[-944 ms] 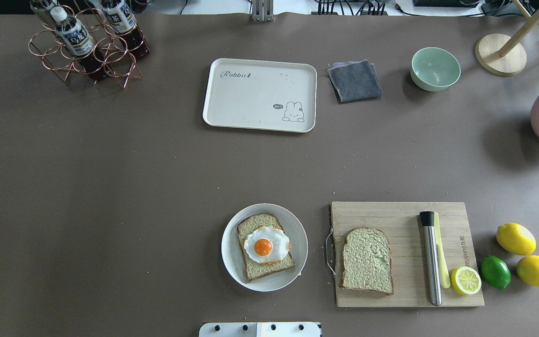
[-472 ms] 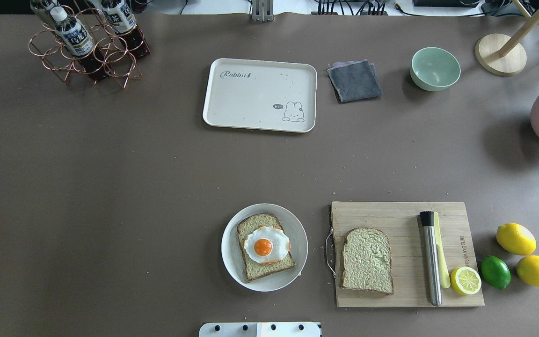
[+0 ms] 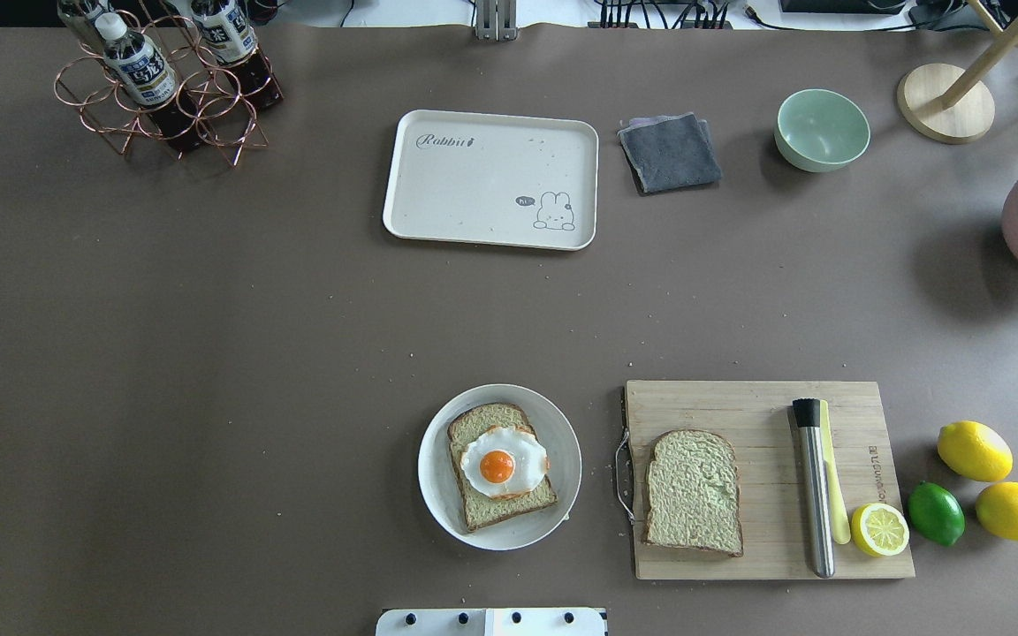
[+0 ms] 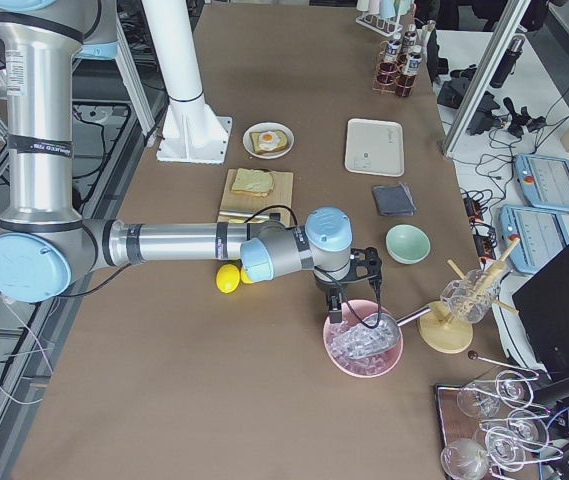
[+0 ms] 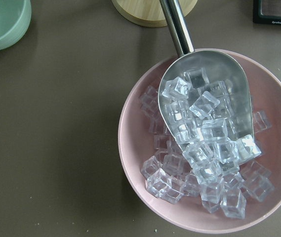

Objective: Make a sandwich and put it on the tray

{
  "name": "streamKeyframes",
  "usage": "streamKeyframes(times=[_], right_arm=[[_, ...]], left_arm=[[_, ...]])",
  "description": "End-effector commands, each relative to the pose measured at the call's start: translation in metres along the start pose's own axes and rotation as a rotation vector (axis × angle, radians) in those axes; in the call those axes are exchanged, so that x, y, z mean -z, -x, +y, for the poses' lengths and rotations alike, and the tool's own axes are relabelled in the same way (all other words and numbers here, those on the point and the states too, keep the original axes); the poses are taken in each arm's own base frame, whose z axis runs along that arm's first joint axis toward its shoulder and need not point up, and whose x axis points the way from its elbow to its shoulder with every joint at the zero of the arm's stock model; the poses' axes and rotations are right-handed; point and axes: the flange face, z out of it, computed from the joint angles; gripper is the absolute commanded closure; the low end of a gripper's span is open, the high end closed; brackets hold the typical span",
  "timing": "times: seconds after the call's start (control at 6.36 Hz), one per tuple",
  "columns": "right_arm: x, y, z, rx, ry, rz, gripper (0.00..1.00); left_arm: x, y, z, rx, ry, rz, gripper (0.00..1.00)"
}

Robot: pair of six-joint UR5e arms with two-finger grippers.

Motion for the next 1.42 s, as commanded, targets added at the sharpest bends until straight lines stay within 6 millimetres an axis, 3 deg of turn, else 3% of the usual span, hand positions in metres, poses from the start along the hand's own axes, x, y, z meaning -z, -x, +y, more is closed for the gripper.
streamKeyframes(times=[0.0,0.94,1.1,1.26], right_arm=[[0.000,0.000,0.000,0.000,0.000,0.000,0.00],[0.000,0.001,-0.002,0.002,0.000,-0.008,0.00],[0.005,0.007,-0.005,0.015,-0.010,-0.011,0.00],[0.011,0.025,-0.016,0.043,-0.025,-0.024,0.00]], left_arm=[[0.000,0.000,0.000,0.000,0.000,0.002,0.03],[-0.002,0.000,0.001,0.004,0.006,0.005,0.03],[-0.002,-0.001,0.000,0.003,0.005,0.006,0.03],[0.000,-0.007,-0.007,0.050,-0.003,0.012,0.03]])
